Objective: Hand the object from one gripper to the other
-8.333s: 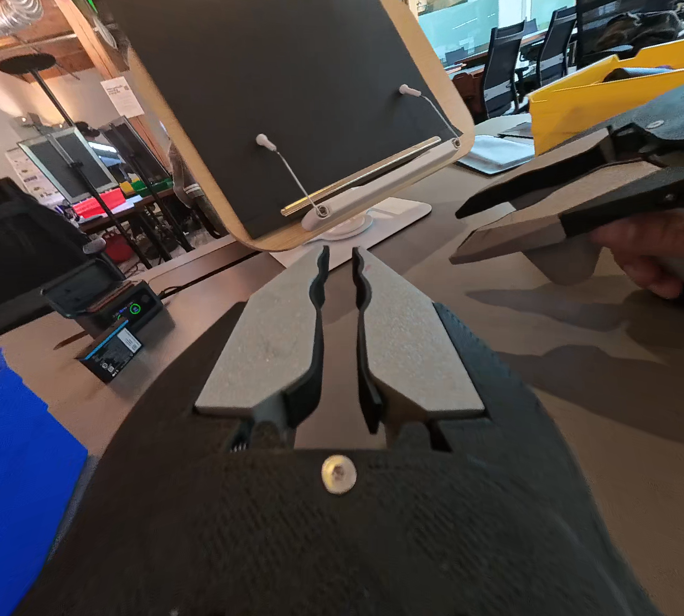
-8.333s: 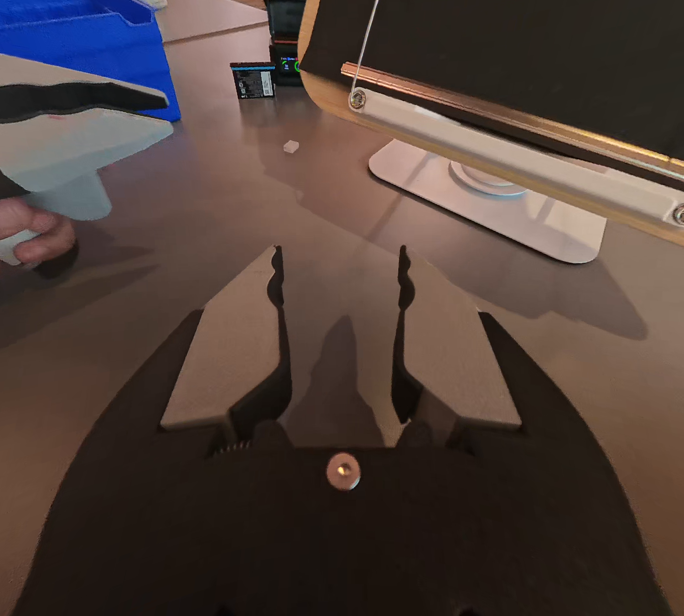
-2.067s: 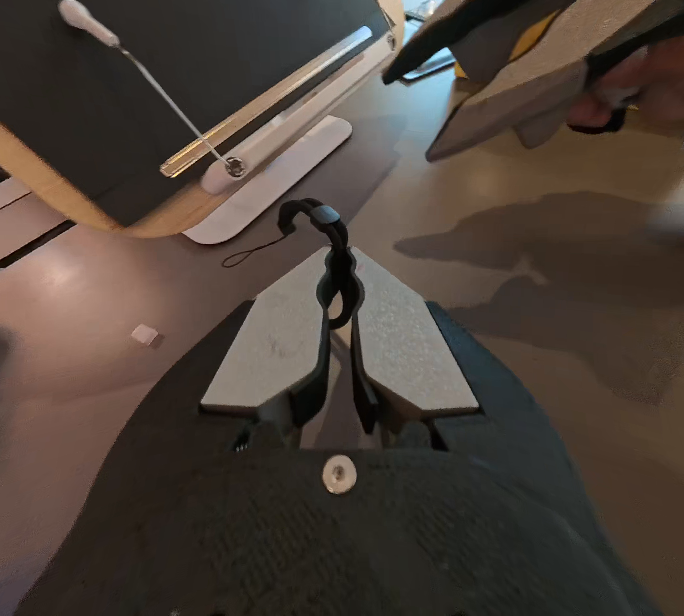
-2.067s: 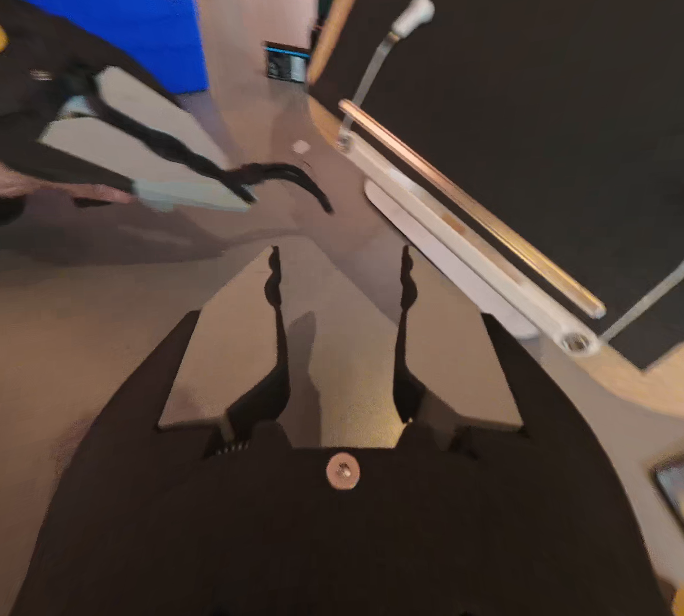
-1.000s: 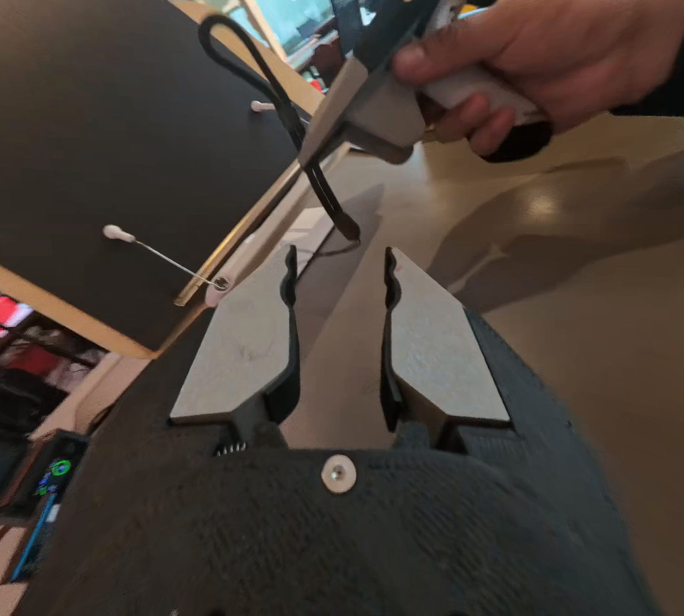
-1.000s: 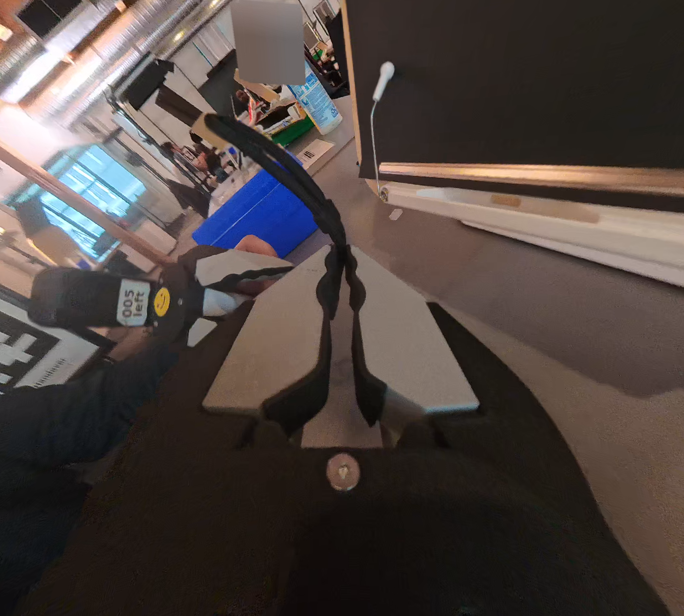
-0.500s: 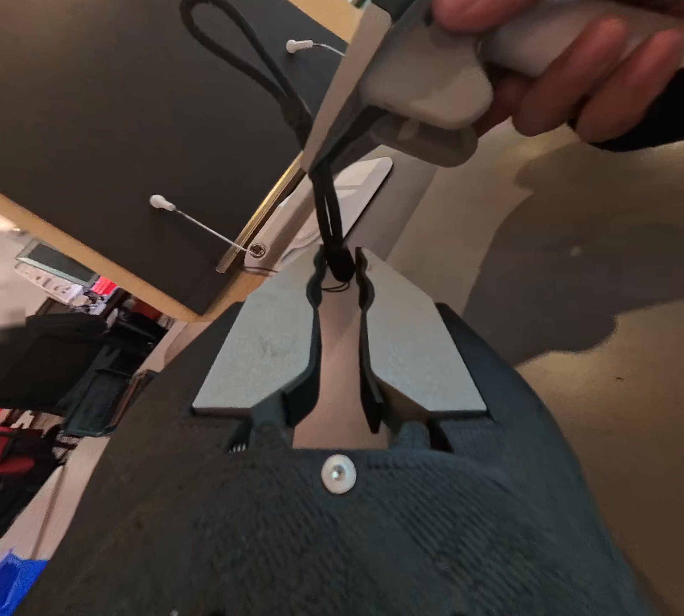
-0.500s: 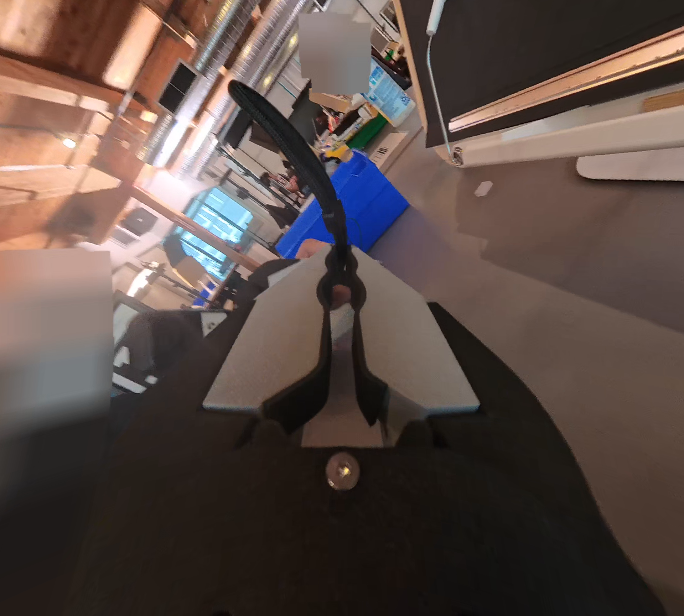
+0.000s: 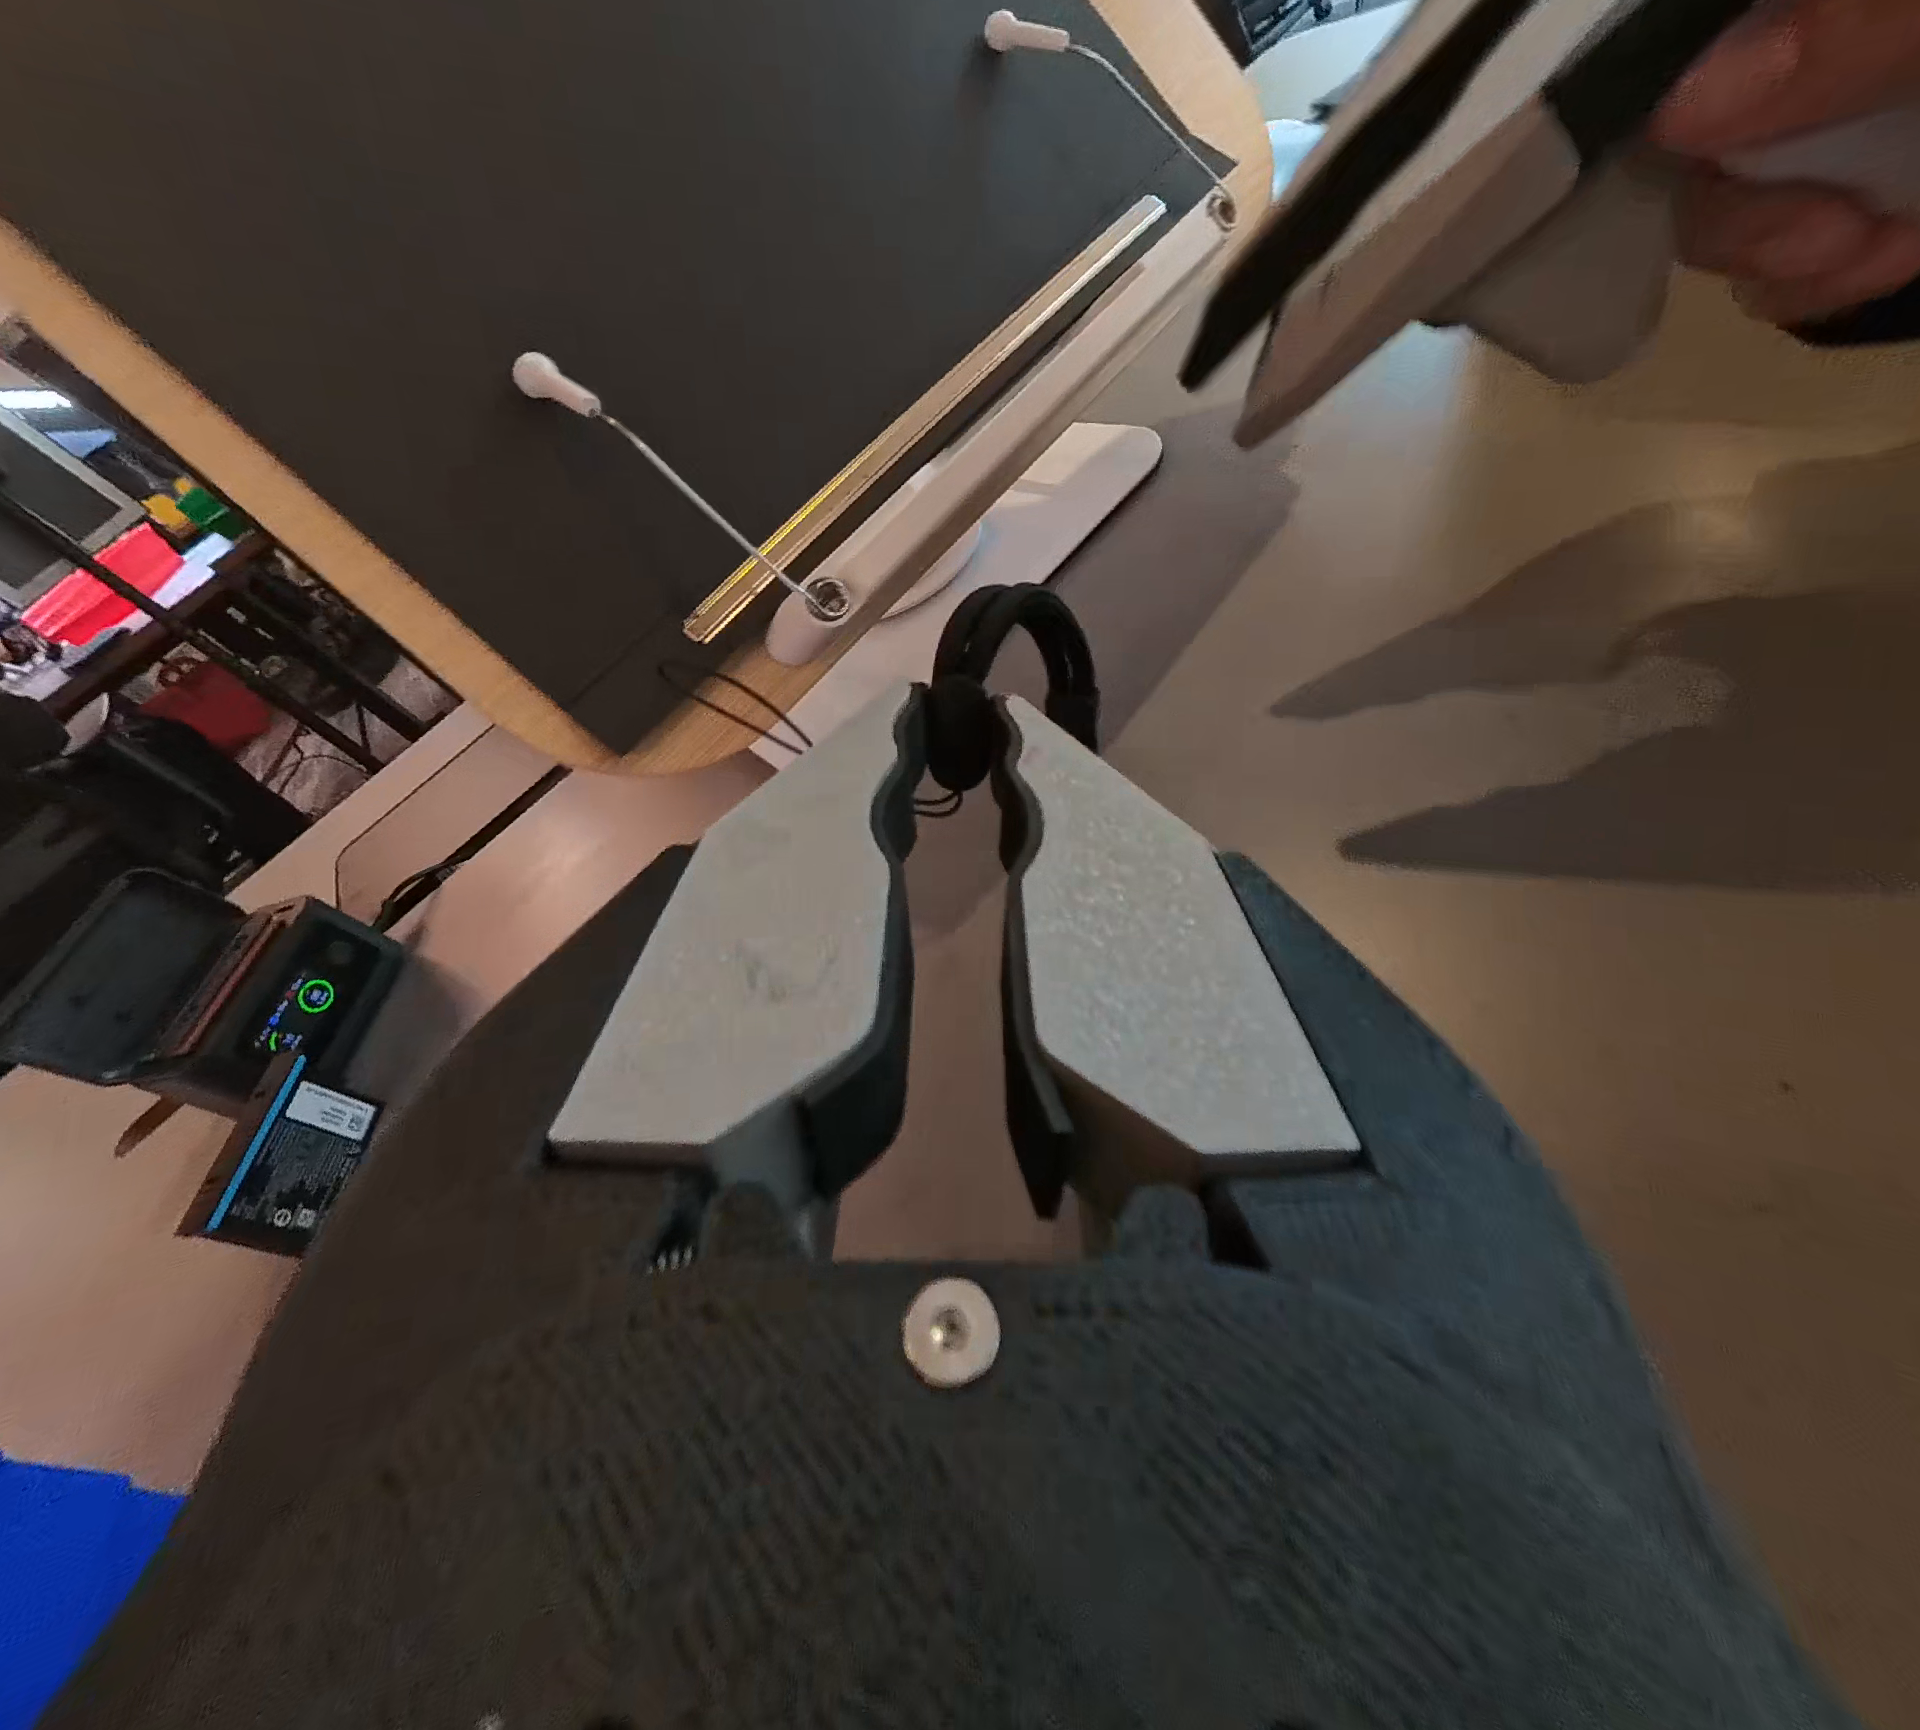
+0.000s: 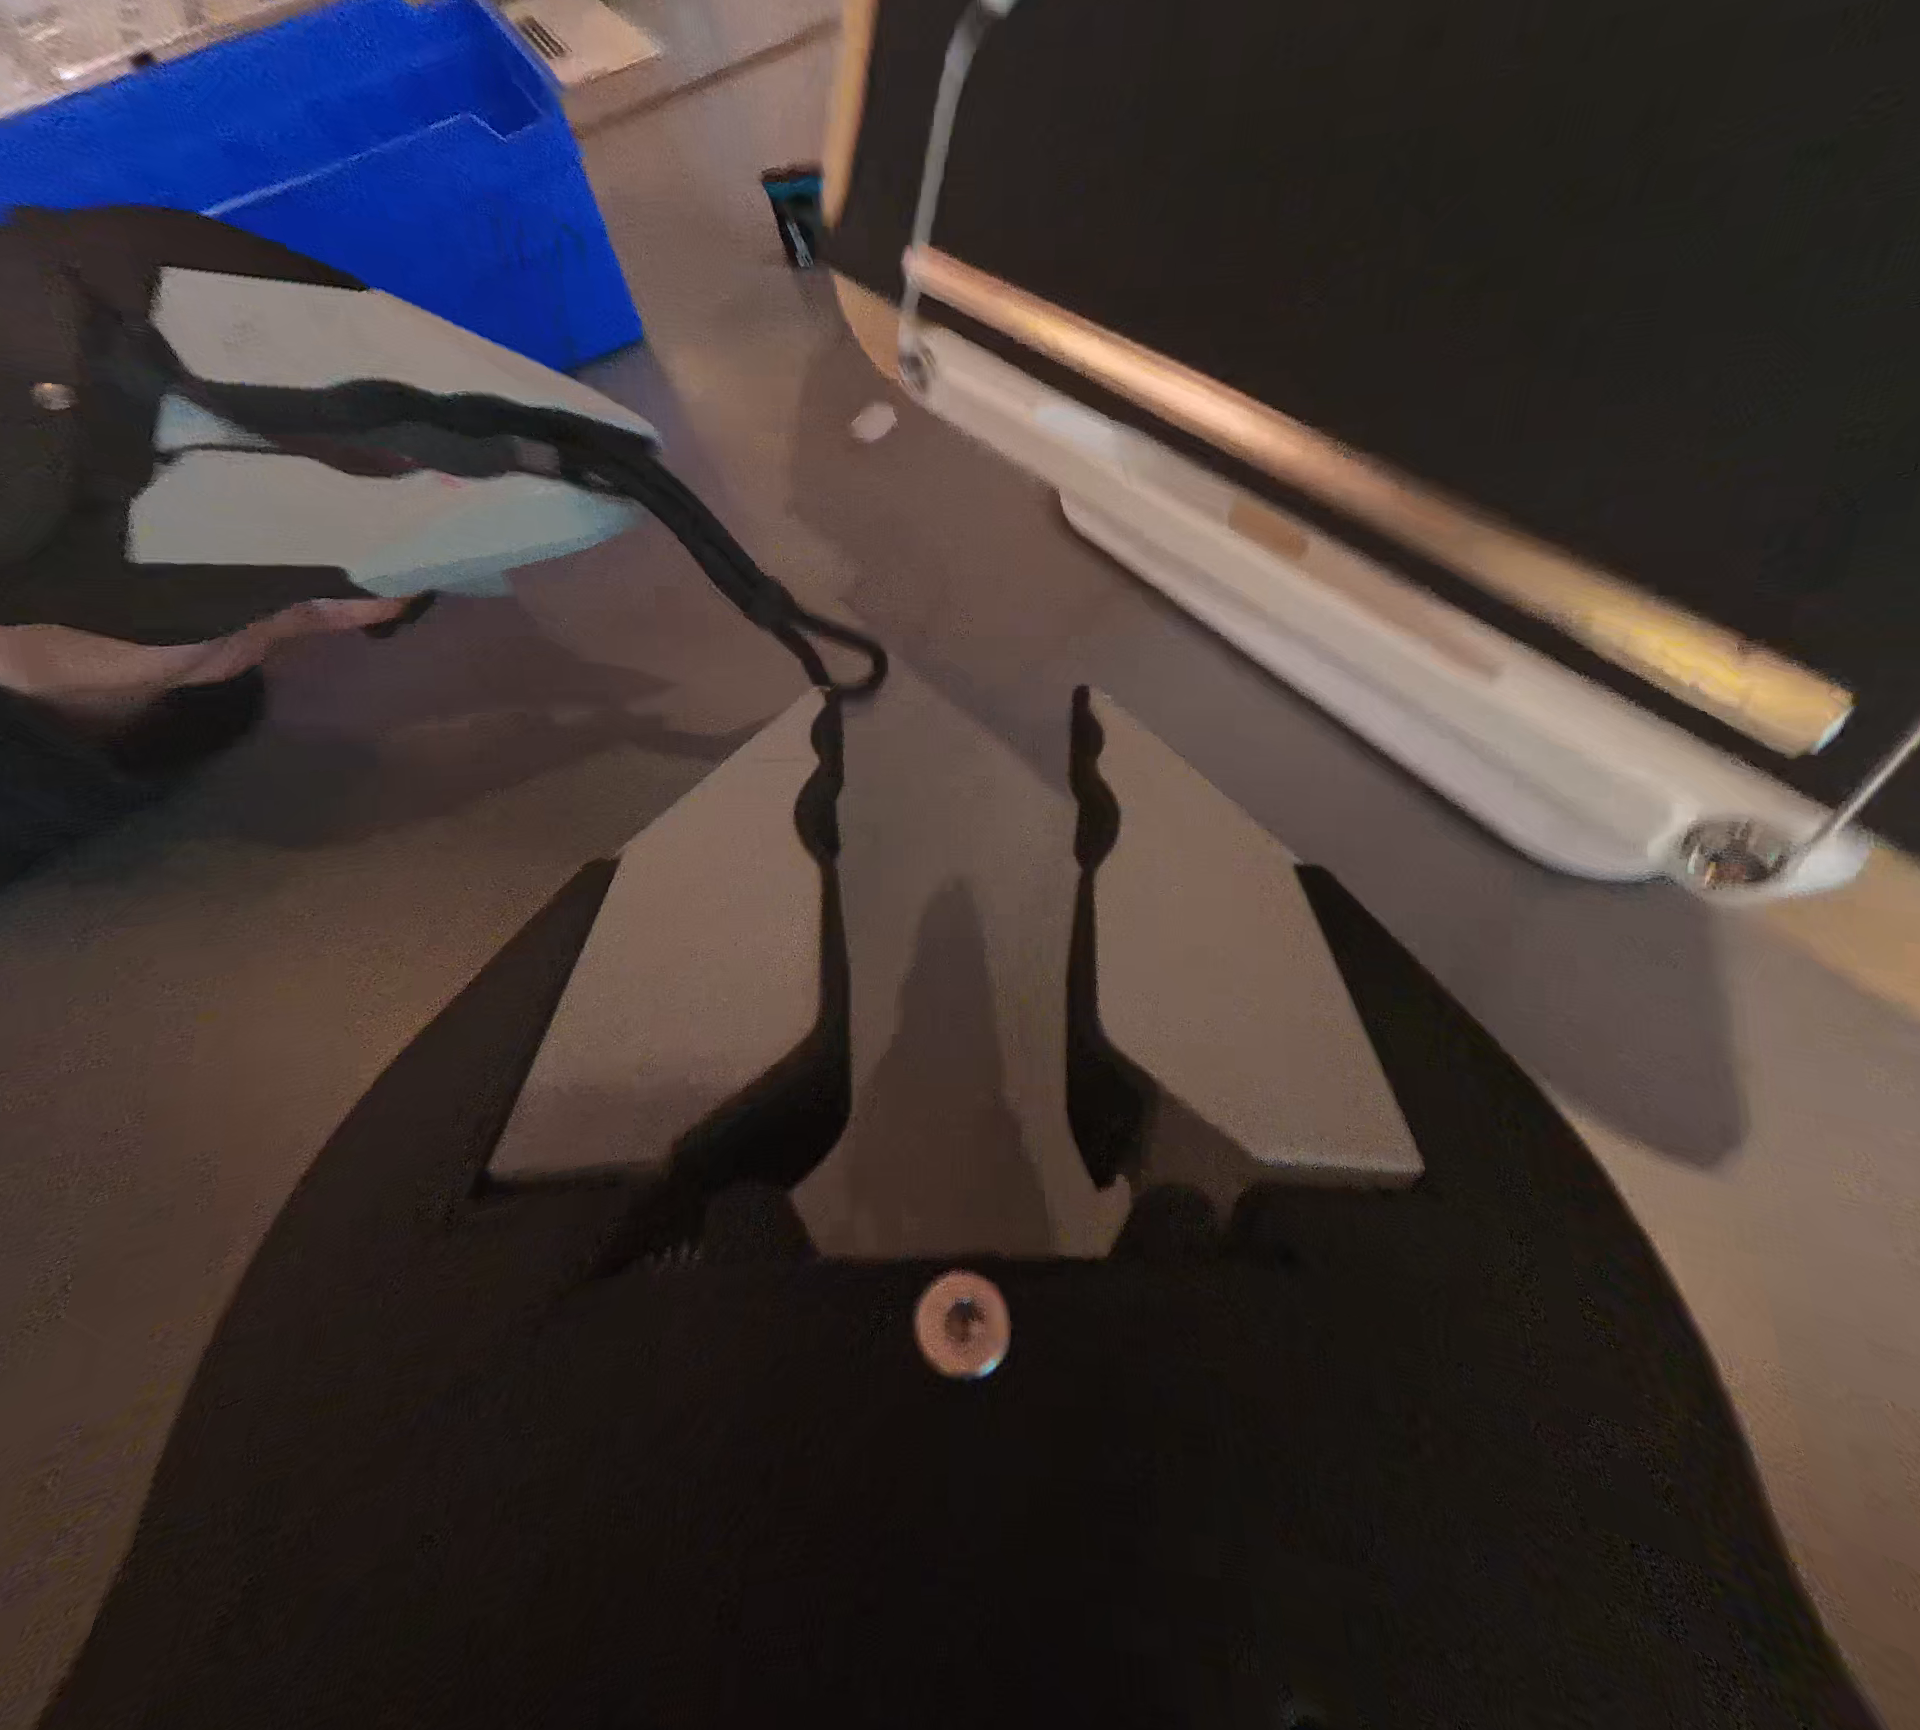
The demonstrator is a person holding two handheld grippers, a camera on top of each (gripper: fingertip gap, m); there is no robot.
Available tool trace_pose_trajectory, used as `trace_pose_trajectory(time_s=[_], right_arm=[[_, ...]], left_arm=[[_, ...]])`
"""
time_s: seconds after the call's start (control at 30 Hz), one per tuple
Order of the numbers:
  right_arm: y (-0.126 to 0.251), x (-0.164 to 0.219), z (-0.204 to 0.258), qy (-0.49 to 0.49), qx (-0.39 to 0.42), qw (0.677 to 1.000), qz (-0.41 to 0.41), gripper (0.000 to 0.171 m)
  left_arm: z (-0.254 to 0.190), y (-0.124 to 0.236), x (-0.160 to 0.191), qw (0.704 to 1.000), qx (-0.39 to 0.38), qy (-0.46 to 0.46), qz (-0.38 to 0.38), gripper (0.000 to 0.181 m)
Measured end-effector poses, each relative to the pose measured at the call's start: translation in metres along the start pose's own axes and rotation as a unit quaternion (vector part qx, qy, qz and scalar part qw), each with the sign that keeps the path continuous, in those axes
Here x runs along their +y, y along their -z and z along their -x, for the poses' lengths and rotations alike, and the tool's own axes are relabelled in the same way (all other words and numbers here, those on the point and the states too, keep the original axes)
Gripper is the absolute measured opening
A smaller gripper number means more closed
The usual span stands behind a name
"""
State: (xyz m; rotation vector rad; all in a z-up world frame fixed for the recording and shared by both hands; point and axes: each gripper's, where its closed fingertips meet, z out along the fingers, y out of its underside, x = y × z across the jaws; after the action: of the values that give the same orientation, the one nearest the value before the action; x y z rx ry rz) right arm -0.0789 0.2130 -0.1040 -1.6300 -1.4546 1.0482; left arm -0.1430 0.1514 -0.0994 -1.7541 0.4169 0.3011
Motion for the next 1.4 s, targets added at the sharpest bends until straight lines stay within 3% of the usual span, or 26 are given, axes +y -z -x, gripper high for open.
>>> trace_pose_trajectory(time_s=[0.07,0.2,0.27,0.33,0.4,0.47,0.57,0.67,0.77,0.9,0.93,1.0,1.13,1.3,1.4], right_arm=[[0.004,-0.015,0.025,0.061,-0.033,0.997,-0.033,0.054],[-0.010,-0.007,0.055,0.161,-0.031,0.986,-0.010,0.057],[-0.017,0.001,0.049,0.212,0.020,0.977,0.012,0.031],[-0.020,0.008,0.054,0.246,0.021,0.969,0.030,0.000],[-0.020,0.007,0.053,0.220,0.011,0.975,0.031,0.000],[-0.016,0.000,0.043,0.135,0.000,0.991,0.018,0.000],[0.000,-0.021,0.025,-0.004,-0.028,0.998,-0.064,0.000],[0.020,-0.051,0.030,-0.140,-0.131,0.963,-0.191,0.000],[0.018,-0.052,0.038,-0.220,-0.198,0.933,-0.205,0.000],[0.007,-0.047,0.055,-0.226,-0.224,0.929,-0.190,0.000],[0.006,-0.048,0.059,-0.229,-0.232,0.926,-0.191,0.000],[0.004,-0.048,0.066,-0.231,-0.248,0.922,-0.188,0.000],[0.000,-0.037,0.050,-0.206,-0.202,0.944,-0.159,0.001],[-0.008,-0.003,0.011,-0.146,-0.096,0.984,-0.047,0.038],[-0.009,0.010,0.004,-0.074,-0.050,0.996,0.002,0.044]], left_arm=[[-0.009,0.000,-0.004,1.000,0.017,-0.006,-0.009,0.008],[-0.030,0.002,-0.015,0.997,0.068,0.001,-0.038,0.009],[-0.040,0.005,-0.020,0.994,0.098,0.009,-0.051,0.009],[-0.044,0.006,-0.022,0.992,0.115,0.028,-0.051,0.008],[-0.040,0.006,-0.020,0.992,0.112,0.046,-0.046,0.009],[-0.030,0.005,-0.018,0.994,0.089,0.050,-0.048,0.017],[-0.029,0.004,-0.015,0.996,0.072,0.016,-0.045,0.028],[-0.049,0.001,-0.017,0.993,0.105,0.044,-0.041,0.032],[-0.057,0.000,-0.023,0.990,0.113,0.072,-0.049,0.040],[-0.063,0.001,-0.022,0.989,0.125,0.061,-0.054,0.043],[-0.066,0.001,-0.023,0.988,0.133,0.059,-0.057,0.037],[-0.070,0.001,-0.022,0.988,0.140,0.047,-0.053,0.001],[-0.059,0.004,-0.023,0.987,0.139,0.065,-0.050,0.000],[-0.022,0.006,-0.019,0.981,0.110,0.152,-0.053,0.000],[-0.009,0.007,-0.015,0.982,0.096,0.154,-0.053,0.000]])
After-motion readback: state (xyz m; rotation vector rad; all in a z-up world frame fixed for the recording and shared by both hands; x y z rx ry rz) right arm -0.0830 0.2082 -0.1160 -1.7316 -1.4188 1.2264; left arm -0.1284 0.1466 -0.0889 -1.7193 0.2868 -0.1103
